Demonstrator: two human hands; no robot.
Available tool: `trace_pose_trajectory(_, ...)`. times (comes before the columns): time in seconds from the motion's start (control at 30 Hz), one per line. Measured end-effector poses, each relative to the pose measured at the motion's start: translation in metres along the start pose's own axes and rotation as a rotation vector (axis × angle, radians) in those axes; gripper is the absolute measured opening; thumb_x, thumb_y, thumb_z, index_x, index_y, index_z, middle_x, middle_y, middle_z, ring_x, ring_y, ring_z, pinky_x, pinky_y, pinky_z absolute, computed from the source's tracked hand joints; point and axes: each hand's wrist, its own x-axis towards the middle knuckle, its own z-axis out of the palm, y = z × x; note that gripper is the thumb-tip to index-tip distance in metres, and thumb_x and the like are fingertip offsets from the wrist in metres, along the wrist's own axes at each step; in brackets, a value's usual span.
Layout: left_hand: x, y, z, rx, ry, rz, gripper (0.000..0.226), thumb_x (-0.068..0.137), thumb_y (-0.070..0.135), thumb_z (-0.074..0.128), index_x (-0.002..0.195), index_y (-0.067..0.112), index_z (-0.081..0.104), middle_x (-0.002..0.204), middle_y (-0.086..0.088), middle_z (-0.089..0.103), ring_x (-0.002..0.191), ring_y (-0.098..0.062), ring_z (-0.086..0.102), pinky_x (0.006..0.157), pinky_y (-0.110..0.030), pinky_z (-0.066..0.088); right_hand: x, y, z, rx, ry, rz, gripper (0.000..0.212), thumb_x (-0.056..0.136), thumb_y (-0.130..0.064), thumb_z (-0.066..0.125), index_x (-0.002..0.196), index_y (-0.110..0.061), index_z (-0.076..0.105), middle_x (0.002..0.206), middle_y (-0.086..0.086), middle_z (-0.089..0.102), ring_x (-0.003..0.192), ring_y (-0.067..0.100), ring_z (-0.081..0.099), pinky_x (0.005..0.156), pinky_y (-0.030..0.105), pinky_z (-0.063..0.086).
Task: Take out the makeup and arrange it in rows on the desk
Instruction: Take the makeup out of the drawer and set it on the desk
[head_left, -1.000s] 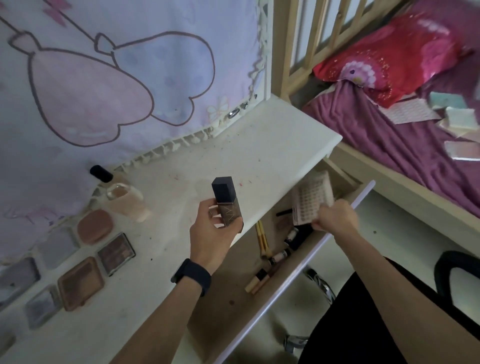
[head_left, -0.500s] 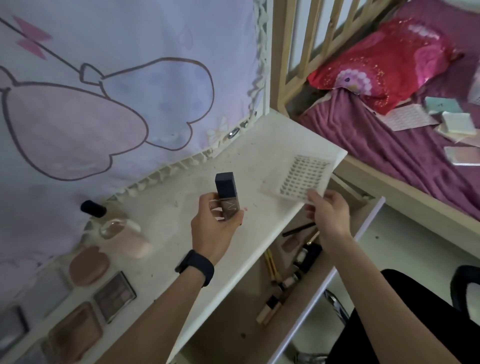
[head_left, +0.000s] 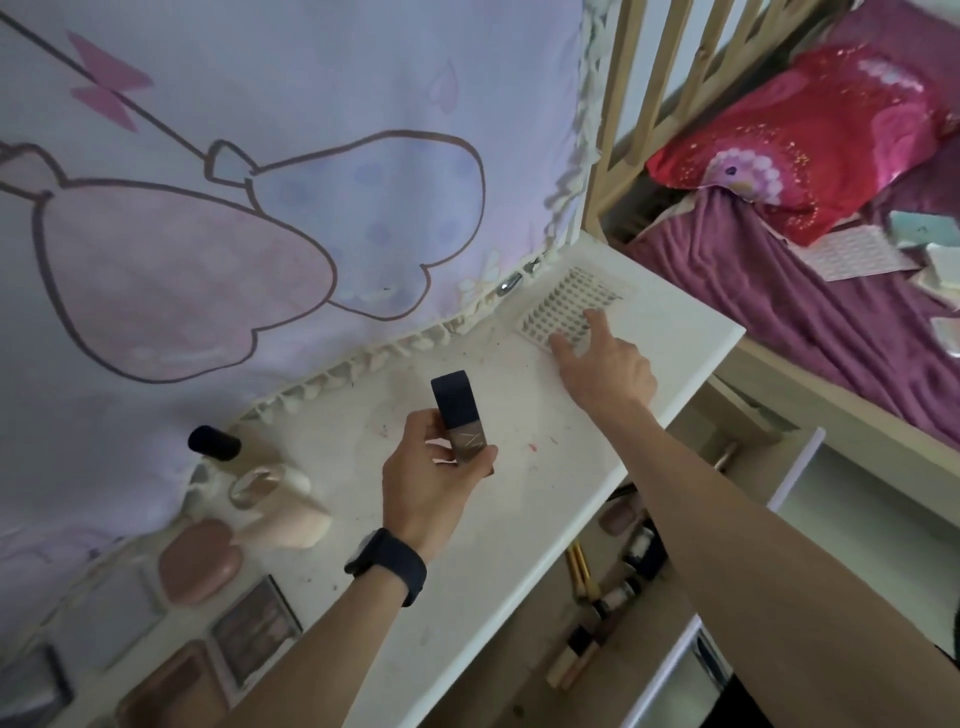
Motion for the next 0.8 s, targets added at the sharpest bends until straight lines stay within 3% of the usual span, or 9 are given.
trace_pose_trajectory(0.1, -0.004, -0.005, 0.001, 0.008, -0.008, 0.000, 0.042, 0.072, 0.018, 0.087, 0.102, 0.023, 0.058, 0.088, 0.011, 0.072, 0.073, 0.001, 0.068, 0.068, -0.019, 0.057, 0.005, -0.002, 0.004, -0.042, 0.018, 0.011, 0.062, 0.092, -0.073, 0.037, 0.145, -0.042, 0.026, 0.108, 0.010, 0.065, 0.095, 0.034, 0.061, 0.073, 0.039, 0.039)
trace_pose_trajectory(0.2, -0.010, -0.011, -0.001, 0.006, -0.009, -0.004, 0.044, 0.070, 0.022, 0.089, 0.102, 0.027, 0.059, 0.087, 0.012, 0.072, 0.079, -0.005, 0.070, 0.074, -0.030, 0.060, 0.008, 0.000, 0.004, -0.059, 0.003, 0.009, 0.067, 0.091, -0.078, 0.032, 0.148, -0.044, 0.021, 0.115, 0.011, 0.066, 0.101, 0.035, 0.062, 0.076, 0.040, 0.038)
trace_pose_trajectory(0.33, -0.023, -0.016, -0.010, -0.012, 0.019, -0.008, 0.045, 0.068, 0.023, 0.090, 0.101, 0.030, 0.059, 0.089, 0.013, 0.071, 0.083, -0.012, 0.069, 0.077, -0.036, 0.060, -0.002, 0.007, -0.001, -0.007, 0.007, -0.013, 0.087, 0.083, -0.087, 0.033, 0.153, -0.048, 0.000, 0.124, 0.012, 0.062, 0.107, 0.037, 0.061, 0.081, 0.044, 0.039)
trace_pose_trajectory(0.4, -0.034, -0.021, -0.017, -0.017, 0.048, -0.007, 0.045, 0.068, 0.025, 0.090, 0.101, 0.032, 0.060, 0.089, 0.014, 0.071, 0.084, -0.011, 0.068, 0.078, -0.037, 0.059, -0.022, 0.013, 0.000, 0.045, 0.008, -0.063, 0.099, 0.079, -0.088, 0.039, 0.154, -0.043, -0.007, 0.125, 0.011, 0.060, 0.109, 0.037, 0.058, 0.084, 0.046, 0.046)
trace_pose_trajectory(0.47, -0.048, -0.029, -0.027, -0.011, 0.098, -0.009, 0.045, 0.068, 0.026, 0.091, 0.099, 0.035, 0.059, 0.089, 0.015, 0.071, 0.084, -0.010, 0.068, 0.079, -0.037, 0.059, -0.055, 0.018, 0.008, 0.049, 0.000, -0.170, 0.100, 0.081, -0.084, 0.043, 0.156, -0.036, -0.002, 0.130, 0.008, 0.057, 0.118, 0.035, 0.050, 0.095, 0.051, 0.046)
trace_pose_trajectory(0.63, -0.077, -0.056, -0.056, -0.033, 0.250, -0.067, 0.044, 0.061, 0.035, 0.091, 0.093, 0.041, 0.061, 0.087, 0.015, 0.072, 0.089, -0.014, 0.070, 0.082, -0.042, 0.058, -0.155, 0.026, 0.045, -0.141, -0.096, -0.420, 0.082, 0.092, -0.075, 0.027, 0.156, -0.025, 0.016, 0.162, 0.007, 0.023, 0.149, 0.029, 0.017, 0.124, 0.048, 0.015)
trace_pose_trajectory(0.73, -0.089, -0.070, -0.071, 0.029, 0.338, -0.093, 0.042, 0.067, 0.028, 0.090, 0.096, 0.035, 0.061, 0.087, 0.017, 0.071, 0.086, -0.006, 0.067, 0.080, -0.034, 0.056, -0.187, 0.030, 0.074, -0.290, -0.162, -0.517, 0.083, 0.095, -0.073, 0.013, 0.159, -0.023, 0.001, 0.167, 0.010, -0.009, 0.153, 0.028, -0.015, 0.123, 0.048, -0.010)
trace_pose_trajectory(0.8, -0.097, -0.080, -0.079, 0.039, 0.377, -0.113, 0.038, 0.071, 0.021, 0.088, 0.098, 0.026, 0.062, 0.088, 0.013, 0.070, 0.085, -0.006, 0.066, 0.074, -0.030, 0.053, -0.194, 0.033, 0.082, -0.323, -0.163, -0.520, 0.082, 0.095, -0.070, 0.006, 0.159, -0.021, -0.010, 0.166, 0.009, -0.020, 0.151, 0.026, -0.026, 0.123, 0.049, -0.013)
